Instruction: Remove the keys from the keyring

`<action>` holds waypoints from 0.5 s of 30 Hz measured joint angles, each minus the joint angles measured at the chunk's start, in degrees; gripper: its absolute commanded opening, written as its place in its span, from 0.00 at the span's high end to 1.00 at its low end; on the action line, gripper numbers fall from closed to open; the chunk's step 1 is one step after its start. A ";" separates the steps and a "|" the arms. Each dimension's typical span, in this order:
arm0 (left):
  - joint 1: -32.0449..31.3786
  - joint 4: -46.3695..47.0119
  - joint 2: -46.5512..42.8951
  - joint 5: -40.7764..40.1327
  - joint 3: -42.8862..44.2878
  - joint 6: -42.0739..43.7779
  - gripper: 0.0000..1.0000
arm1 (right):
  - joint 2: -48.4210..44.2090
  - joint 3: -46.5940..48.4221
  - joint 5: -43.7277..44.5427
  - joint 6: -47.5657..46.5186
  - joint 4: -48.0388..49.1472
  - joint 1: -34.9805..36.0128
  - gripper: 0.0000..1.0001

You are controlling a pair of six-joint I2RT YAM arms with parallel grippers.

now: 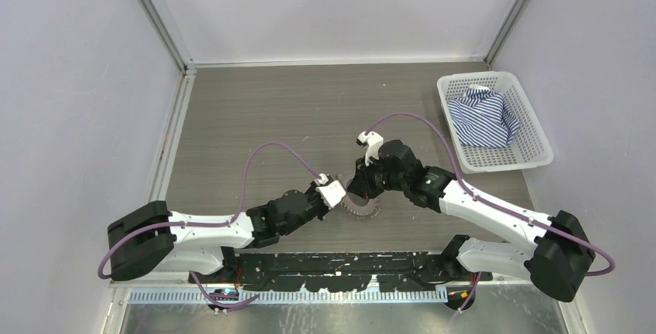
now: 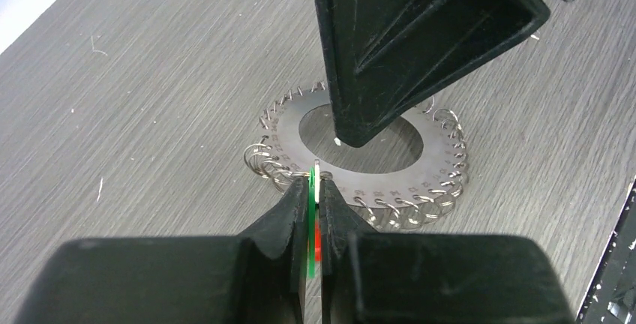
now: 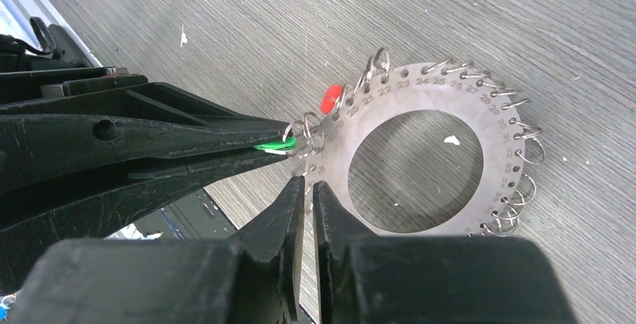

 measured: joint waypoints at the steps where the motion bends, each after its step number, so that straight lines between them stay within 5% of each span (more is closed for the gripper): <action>1: 0.00 -0.15 0.00 0.33 0.02 0.17 1.00 | 0.02 -0.02 -0.02 0.02 -0.02 0.00 0.82; 15: 0.09 -2.73 -0.09 2.05 1.07 0.46 1.00 | 0.44 -2.25 1.40 0.04 3.10 0.00 0.65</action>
